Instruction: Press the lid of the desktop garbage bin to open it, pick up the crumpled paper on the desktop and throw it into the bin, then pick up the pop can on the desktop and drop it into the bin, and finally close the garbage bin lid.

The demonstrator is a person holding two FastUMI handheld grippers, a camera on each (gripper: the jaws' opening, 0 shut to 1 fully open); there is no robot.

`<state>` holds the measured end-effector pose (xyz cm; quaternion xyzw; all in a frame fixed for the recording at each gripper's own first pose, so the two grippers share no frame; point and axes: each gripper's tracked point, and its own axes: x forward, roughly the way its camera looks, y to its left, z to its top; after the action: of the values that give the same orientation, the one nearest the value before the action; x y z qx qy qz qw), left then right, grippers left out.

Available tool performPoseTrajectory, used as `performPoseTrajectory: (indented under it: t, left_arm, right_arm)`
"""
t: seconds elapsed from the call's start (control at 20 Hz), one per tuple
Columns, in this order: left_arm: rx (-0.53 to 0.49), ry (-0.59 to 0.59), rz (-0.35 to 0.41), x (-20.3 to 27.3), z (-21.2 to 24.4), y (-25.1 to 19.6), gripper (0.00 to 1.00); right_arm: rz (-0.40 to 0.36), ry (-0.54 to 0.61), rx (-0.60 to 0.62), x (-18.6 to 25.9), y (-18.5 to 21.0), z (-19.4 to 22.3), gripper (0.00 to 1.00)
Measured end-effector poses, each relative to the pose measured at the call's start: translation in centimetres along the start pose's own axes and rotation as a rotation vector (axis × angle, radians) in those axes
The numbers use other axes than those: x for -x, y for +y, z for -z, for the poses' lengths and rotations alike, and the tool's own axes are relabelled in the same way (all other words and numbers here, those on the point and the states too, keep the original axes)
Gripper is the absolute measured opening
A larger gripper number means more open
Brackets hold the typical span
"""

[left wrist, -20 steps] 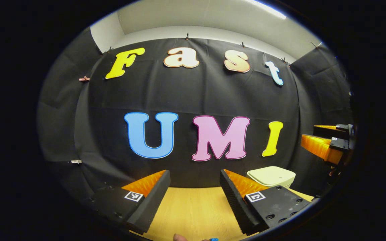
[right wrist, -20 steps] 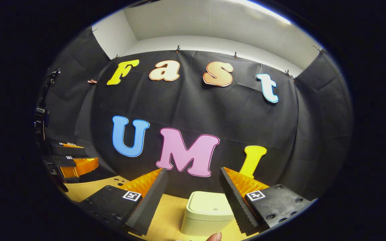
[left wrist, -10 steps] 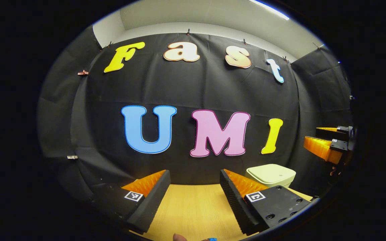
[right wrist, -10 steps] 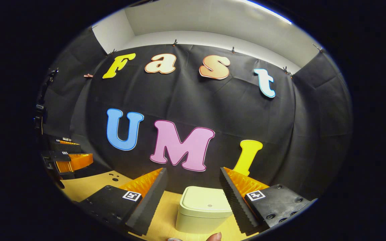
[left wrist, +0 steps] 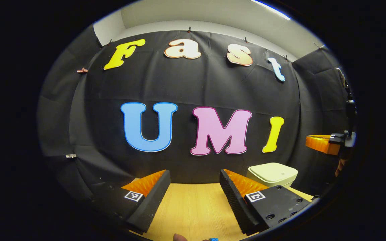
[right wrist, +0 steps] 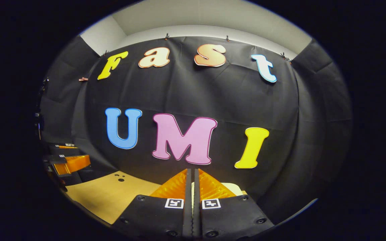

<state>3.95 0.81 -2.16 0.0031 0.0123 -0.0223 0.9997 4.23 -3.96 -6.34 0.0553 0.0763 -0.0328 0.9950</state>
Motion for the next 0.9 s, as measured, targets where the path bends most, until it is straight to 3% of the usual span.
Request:
performPoseTrajectory:
  t: [0.35, 0.9]
  left_arm:
    - [0.005, 0.022, -0.015, -0.9, 1.0, 0.7, 0.95]
    - [0.002, 0.068, -0.037, -1.9, 2.7, 0.3, 0.96]
  right_arm:
    - [0.002, 0.258, -0.008, -4.8, -3.5, 7.9, 0.05]
    - [-0.004, 0.435, 0.0, -8.4, -5.4, 16.0, 0.05]
